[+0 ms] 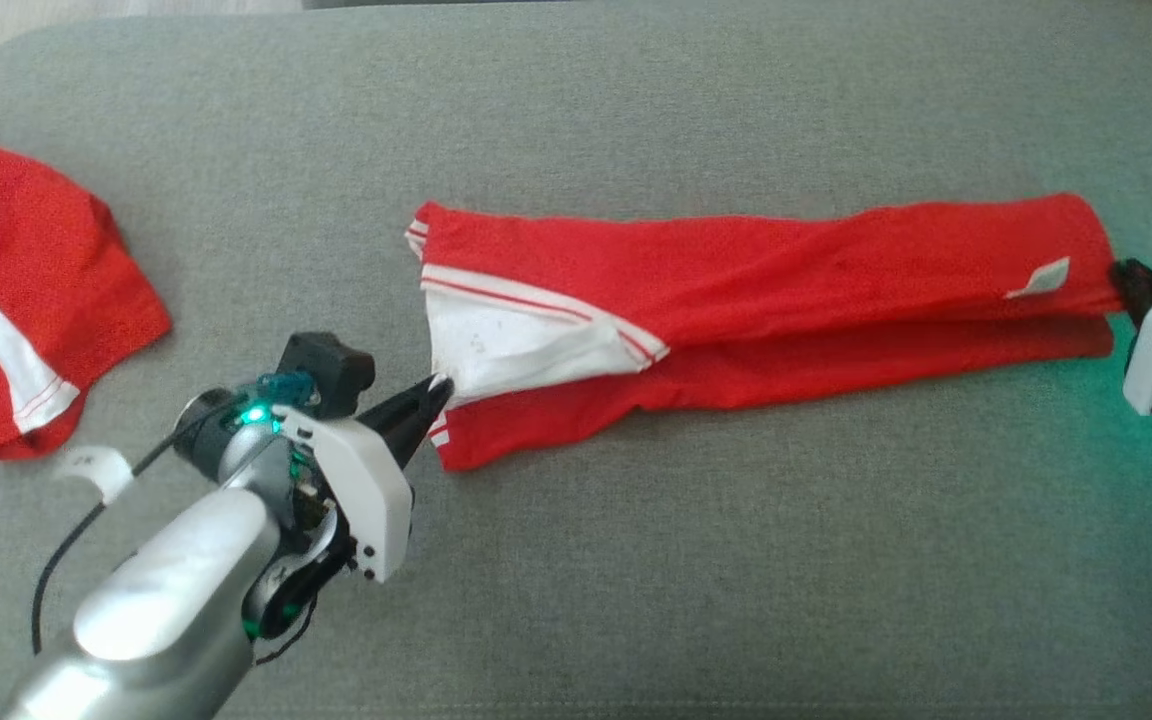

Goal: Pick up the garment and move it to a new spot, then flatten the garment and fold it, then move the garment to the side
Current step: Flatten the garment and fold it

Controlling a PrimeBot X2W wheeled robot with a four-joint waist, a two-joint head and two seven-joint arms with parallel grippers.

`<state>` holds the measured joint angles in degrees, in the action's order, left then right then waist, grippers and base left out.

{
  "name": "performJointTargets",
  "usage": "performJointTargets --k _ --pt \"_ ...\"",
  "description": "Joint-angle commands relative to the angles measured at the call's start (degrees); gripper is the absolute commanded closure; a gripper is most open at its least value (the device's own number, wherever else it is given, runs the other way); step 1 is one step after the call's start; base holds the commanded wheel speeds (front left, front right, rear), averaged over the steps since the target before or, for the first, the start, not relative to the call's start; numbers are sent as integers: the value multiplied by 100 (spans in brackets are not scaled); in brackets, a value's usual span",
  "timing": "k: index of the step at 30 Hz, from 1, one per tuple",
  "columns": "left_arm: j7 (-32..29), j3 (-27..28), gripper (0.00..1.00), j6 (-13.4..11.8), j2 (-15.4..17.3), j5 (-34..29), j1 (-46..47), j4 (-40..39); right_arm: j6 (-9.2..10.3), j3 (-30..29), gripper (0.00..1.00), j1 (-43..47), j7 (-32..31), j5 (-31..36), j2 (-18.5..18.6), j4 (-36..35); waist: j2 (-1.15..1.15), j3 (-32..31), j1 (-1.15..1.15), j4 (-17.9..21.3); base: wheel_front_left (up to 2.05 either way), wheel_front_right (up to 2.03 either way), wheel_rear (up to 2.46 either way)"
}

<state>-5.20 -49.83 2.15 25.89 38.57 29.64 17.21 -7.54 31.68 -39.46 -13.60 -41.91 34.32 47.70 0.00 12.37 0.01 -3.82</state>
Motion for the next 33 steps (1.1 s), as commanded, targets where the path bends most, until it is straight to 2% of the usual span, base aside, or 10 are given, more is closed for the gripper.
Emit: performJointTargets --k 1,7,12,13,16,20,24,28,33 --pt "88 195 0 -107 197 -58 180 -45 5 46 0 82 -45 -21 136 -48 0 -12 -1 30 0 0 0" --pt "381 278 0 -278 97 -59 110 224 5 -213 0 89 61 -16 108 222 0 -114 -1 98 0 0 0" --pt "1100 745 0 -475 -169 289 -24 241 5 -649 0 143 1075 112 -96 375 0 -282 -1 95 0 0 0" --pt "1100 745 0 -475 -169 289 -24 241 5 -649 0 143 1075 112 -96 375 0 -282 -1 95 0 0 0" --pt "1705 1233 0 -608 -372 621 -160 172 5 -924 0 239 1881 108 -305 221 0 -412 -1 79 0 0 0" --pt "1993 1814 0 -680 -579 729 -411 -24 5 -1137 0 540 2628 170 -555 -181 0 -569 -1 53 0 0 0" --pt "2016 2719 0 -645 -969 400 -835 -541 5 -1512 0 977 2839 393 -798 -802 0 -666 -1 41 0 0 0" --pt "2018 3589 0 -525 -1588 -253 -1501 -940 5 -2086 0 1590 2856 1014 -1110 -1654 0 -723 -1 48 0 0 0" --pt "2019 4143 0 -105 -2135 -1047 -2077 -960 5 -2585 0 2259 2858 1628 -1577 -2215 0 -698 -1 77 0 0 0"
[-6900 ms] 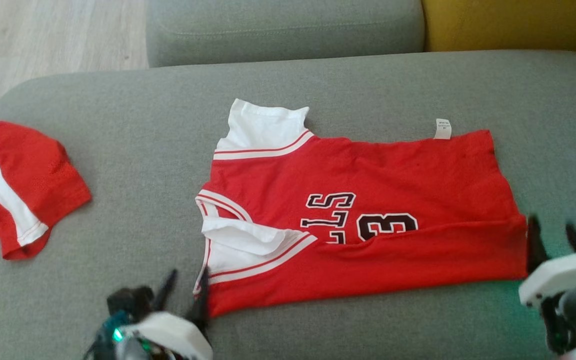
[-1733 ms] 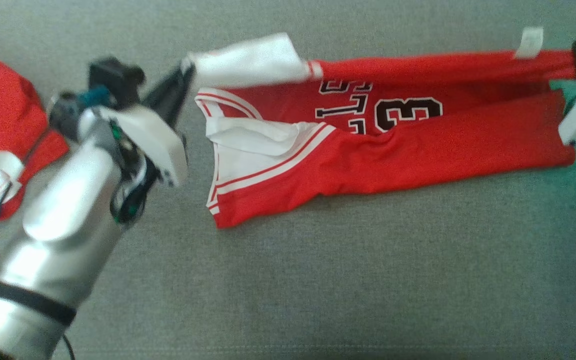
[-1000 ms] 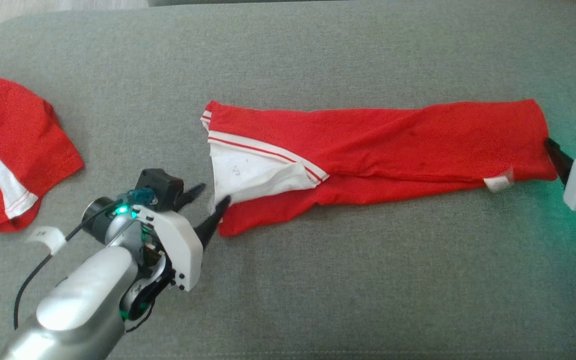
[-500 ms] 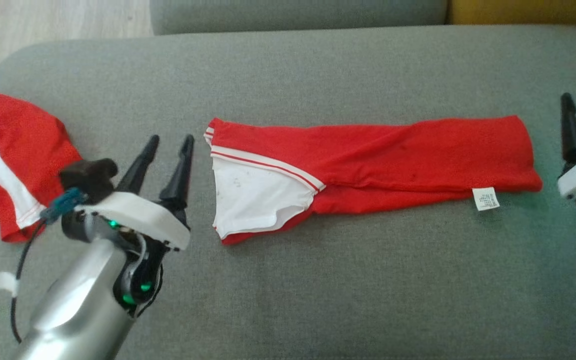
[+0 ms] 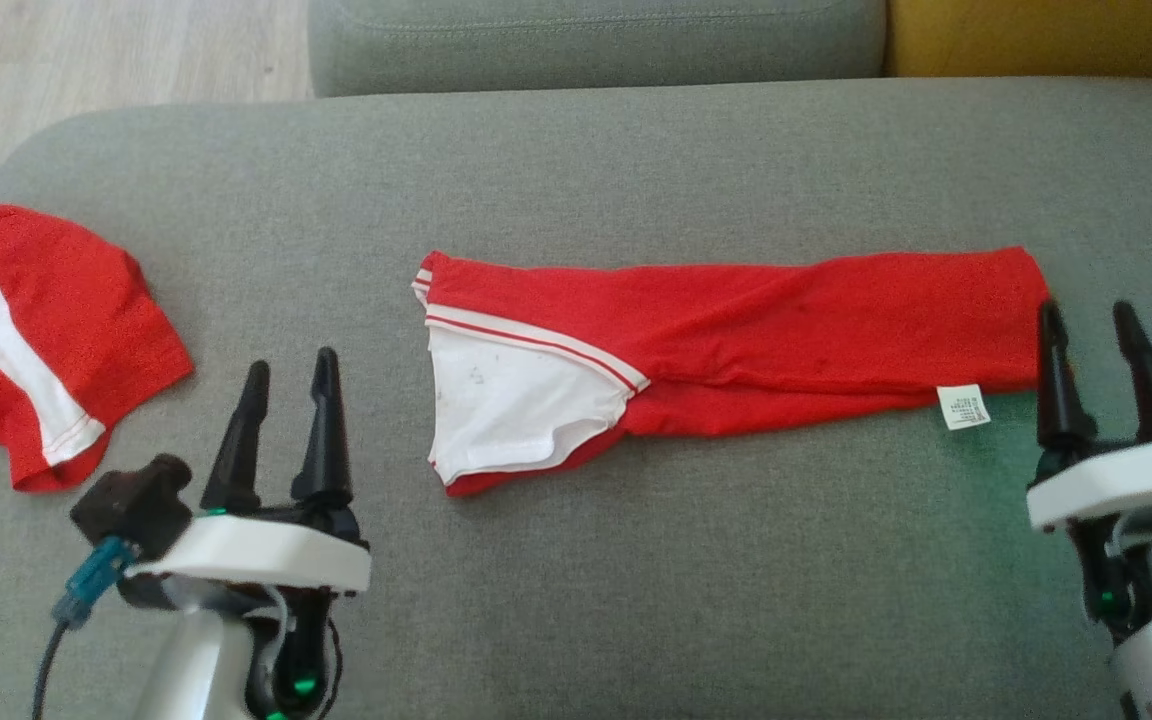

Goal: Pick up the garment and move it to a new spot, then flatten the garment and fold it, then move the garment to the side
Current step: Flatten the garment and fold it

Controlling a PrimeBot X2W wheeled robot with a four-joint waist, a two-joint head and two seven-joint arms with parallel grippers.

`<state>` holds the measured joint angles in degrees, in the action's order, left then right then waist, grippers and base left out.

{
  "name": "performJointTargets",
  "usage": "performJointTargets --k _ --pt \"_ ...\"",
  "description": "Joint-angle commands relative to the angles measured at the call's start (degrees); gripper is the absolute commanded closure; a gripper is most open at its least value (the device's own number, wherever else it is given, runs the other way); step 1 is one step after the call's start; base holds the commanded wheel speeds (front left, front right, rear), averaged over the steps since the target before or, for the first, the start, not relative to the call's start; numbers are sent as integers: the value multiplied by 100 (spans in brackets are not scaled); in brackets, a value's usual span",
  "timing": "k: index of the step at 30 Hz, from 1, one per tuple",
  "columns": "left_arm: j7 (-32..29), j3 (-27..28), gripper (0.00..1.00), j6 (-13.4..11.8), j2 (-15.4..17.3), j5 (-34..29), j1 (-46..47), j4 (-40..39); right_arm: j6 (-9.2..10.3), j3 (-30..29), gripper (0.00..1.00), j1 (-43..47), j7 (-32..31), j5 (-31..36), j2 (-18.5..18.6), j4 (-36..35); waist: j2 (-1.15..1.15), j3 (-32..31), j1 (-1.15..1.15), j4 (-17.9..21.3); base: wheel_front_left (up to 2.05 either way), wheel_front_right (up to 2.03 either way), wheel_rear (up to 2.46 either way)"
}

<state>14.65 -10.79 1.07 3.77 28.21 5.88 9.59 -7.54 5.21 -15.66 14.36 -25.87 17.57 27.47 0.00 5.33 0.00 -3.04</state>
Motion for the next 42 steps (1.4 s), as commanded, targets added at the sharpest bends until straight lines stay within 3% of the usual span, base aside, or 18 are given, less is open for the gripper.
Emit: performJointTargets --k 1,6,8,14,20,30,31,32,42 --pt "34 333 0 77 20 -75 262 -195 5 6 0 -60 62 95 49 -239 0 29 0 -3 0 0 0" --pt "34 558 0 320 -80 -291 308 -164 5 -247 0 -51 -94 291 -71 -284 0 210 0 -34 0 0 0" --pt "34 553 0 359 -86 -217 393 -147 5 -555 0 -219 -473 310 -171 -72 0 353 0 -54 0 0 0" --pt "34 361 0 379 -88 -146 581 -108 5 -1243 0 -838 -1428 291 -383 510 0 725 0 -138 0 0 0" --pt "34 292 0 347 -89 79 763 -94 5 -1657 0 -1300 -2078 481 -319 1030 0 965 0 -275 0 0 0" --pt "35 231 0 330 -89 212 958 -151 5 -1876 0 -1702 -2840 689 -212 1403 0 1271 0 -400 0 0 0" --pt "35 230 0 329 -89 219 975 -150 5 -1878 24 -1728 -2912 680 -218 1418 0 1291 0 -408 0 0 0" --pt "35 231 0 328 -89 223 986 -147 5 -1878 98 -1746 -2967 672 -221 1422 0 1304 0 -412 0 0 0" --pt "35 373 0 306 -89 226 1052 -28 5 -2436 100 -1739 -2776 1078 -33 1655 0 1141 0 -355 0 0 0"
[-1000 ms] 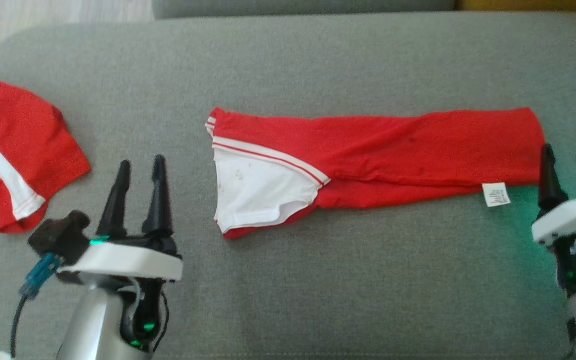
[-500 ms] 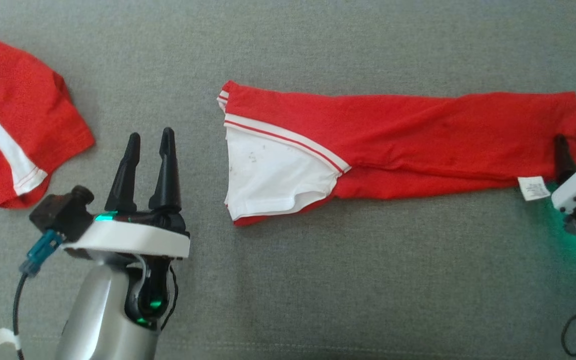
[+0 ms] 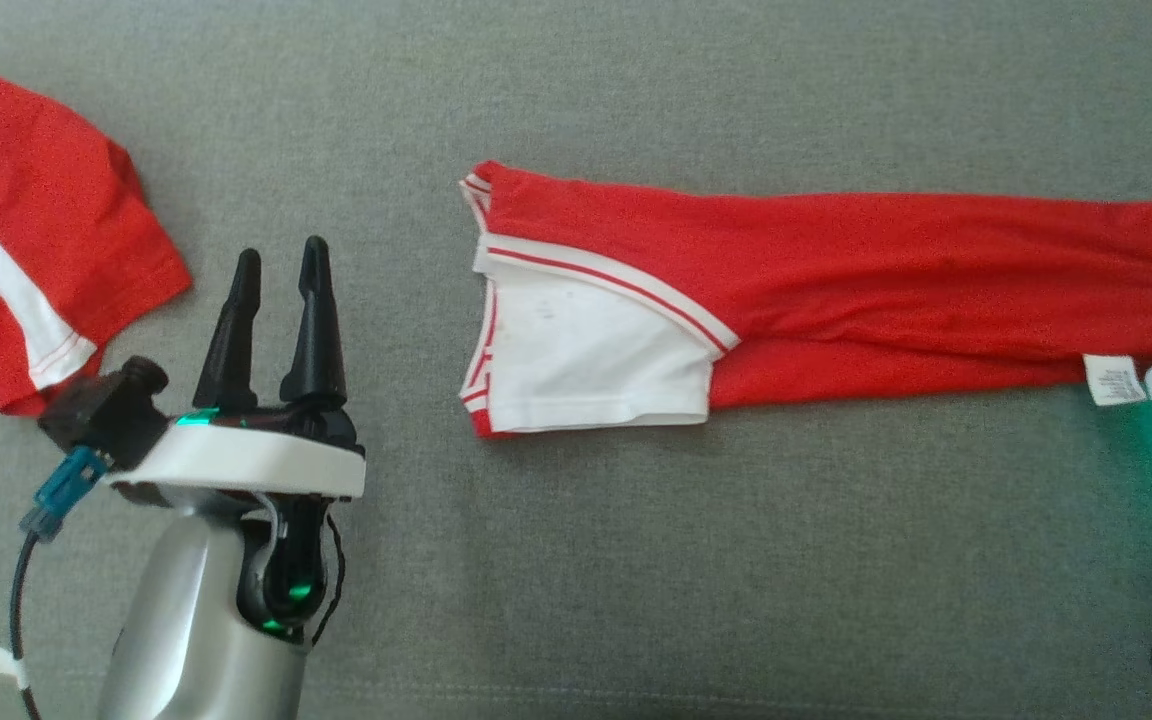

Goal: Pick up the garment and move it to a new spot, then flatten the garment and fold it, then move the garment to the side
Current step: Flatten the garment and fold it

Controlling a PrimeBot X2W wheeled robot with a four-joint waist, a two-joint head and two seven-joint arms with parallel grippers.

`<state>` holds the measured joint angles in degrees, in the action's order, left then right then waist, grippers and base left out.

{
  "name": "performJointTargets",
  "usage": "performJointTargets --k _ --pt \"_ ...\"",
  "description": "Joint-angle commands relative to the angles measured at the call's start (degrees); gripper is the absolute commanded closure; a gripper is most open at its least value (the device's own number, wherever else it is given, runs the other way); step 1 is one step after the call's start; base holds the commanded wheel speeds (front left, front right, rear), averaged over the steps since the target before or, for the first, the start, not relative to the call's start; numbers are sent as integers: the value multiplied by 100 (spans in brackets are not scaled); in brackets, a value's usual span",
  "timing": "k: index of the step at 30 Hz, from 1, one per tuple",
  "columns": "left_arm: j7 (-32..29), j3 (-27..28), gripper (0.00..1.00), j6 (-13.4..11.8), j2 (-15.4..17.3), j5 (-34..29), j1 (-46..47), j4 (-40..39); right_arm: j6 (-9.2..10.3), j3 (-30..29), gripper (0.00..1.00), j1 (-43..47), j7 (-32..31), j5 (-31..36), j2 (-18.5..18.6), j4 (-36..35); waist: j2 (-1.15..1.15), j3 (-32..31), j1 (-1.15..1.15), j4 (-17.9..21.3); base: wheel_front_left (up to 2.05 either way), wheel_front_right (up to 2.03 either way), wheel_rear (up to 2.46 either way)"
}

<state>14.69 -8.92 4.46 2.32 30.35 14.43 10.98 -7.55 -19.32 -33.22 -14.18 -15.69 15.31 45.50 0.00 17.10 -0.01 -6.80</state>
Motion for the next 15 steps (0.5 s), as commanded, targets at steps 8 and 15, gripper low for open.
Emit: performJointTargets --k 8,15 --pt "30 209 0 -40 56 1 89 -132 6 -1254 100 -223 813 1139 336 -84 0 -263 1 154 0 0 0" --pt "30 368 0 6 56 -119 -92 -12 6 -1238 100 -413 984 1566 -238 -414 0 -653 1 208 0 0 0"
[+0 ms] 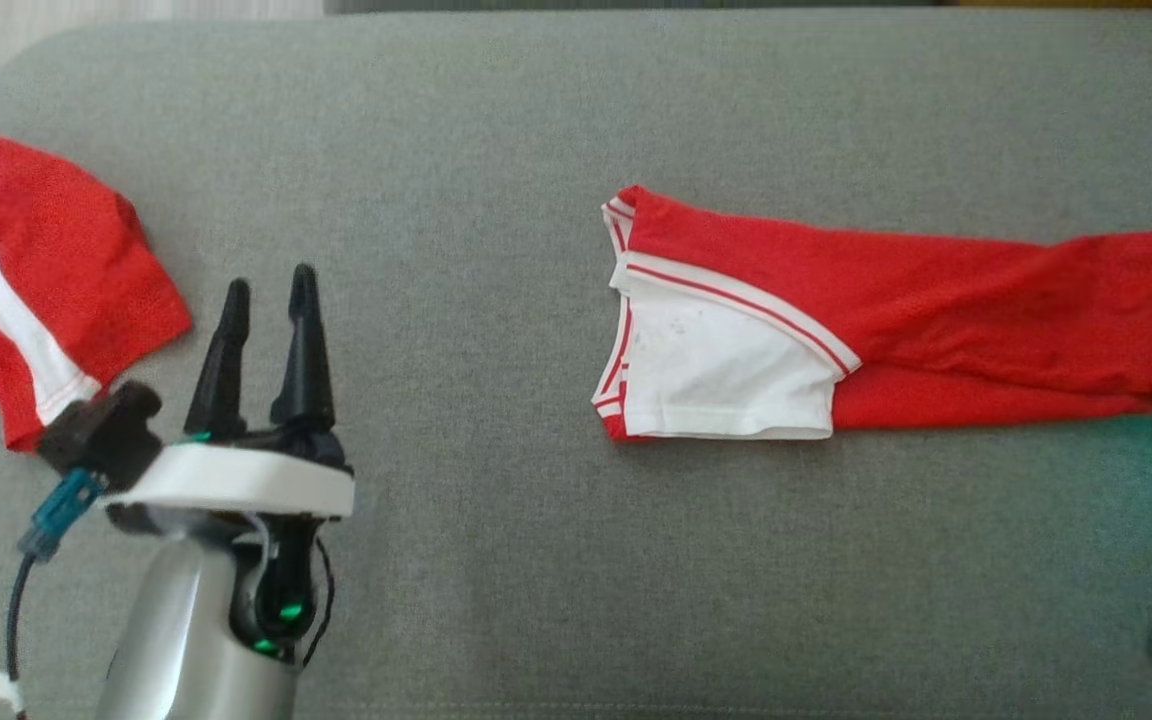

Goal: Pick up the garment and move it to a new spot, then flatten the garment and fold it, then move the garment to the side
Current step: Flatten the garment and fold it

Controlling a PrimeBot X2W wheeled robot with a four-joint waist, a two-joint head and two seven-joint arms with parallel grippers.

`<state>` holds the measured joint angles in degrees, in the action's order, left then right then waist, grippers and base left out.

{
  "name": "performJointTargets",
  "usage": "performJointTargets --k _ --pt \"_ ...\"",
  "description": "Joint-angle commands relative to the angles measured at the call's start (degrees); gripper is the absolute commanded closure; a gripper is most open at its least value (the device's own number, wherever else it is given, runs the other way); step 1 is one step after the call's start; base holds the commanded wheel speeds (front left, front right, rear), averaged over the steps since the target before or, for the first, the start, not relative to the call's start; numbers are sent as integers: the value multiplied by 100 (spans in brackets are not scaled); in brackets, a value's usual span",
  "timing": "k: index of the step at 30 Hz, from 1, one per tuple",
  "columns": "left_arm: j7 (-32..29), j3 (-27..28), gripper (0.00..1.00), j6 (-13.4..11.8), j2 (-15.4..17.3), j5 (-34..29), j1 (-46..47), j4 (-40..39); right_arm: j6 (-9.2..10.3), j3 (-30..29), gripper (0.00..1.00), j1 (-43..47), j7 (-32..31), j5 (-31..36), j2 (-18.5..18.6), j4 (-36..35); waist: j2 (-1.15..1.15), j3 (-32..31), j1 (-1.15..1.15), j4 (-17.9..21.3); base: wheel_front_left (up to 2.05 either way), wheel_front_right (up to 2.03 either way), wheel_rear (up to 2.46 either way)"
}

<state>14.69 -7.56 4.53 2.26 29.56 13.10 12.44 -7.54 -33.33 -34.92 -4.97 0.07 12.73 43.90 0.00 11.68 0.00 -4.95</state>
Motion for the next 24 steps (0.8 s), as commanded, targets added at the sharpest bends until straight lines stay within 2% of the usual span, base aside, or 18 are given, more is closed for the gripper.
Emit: performJointTargets --k 1,5,9,11,12,16,19,24 --pt "30 268 0 1 62 -46 3 -151 5 268 100 -243 43 -67 -101 -345 0 -178 0 31 0 0 0" --pt "30 368 0 -5 62 -37 -174 -123 5 806 100 -161 -165 -474 -637 -827 0 -463 0 78 0 0 0" --pt "30 324 0 7 62 -144 -347 -91 5 1433 100 82 -545 -1285 -921 -1380 0 -739 0 49 0 0 0" --pt "30 356 0 4 62 -173 -386 -113 5 1814 100 235 -723 -1651 -968 -1696 0 -807 0 17 0 0 0" --pt "30 356 0 4 62 -173 -386 -113 5 1814 100 235 -723 -1651 -968 -1696 0 -807 0 17 0 0 0" --pt "30 410 0 9 62 -194 -450 -131 5 2776 100 601 -910 -2829 -982 -2089 0 -873 0 -85 0 0 0" --pt "30 393 0 5 62 -164 -479 -145 5 3382 100 835 -803 -3392 -983 -2197 0 -861 0 -192 0 0 0" --pt "30 314 0 -29 62 -63 -490 -160 5 4129 100 994 -343 -3894 -984 -1937 0 -795 0 -433 0 0 0"
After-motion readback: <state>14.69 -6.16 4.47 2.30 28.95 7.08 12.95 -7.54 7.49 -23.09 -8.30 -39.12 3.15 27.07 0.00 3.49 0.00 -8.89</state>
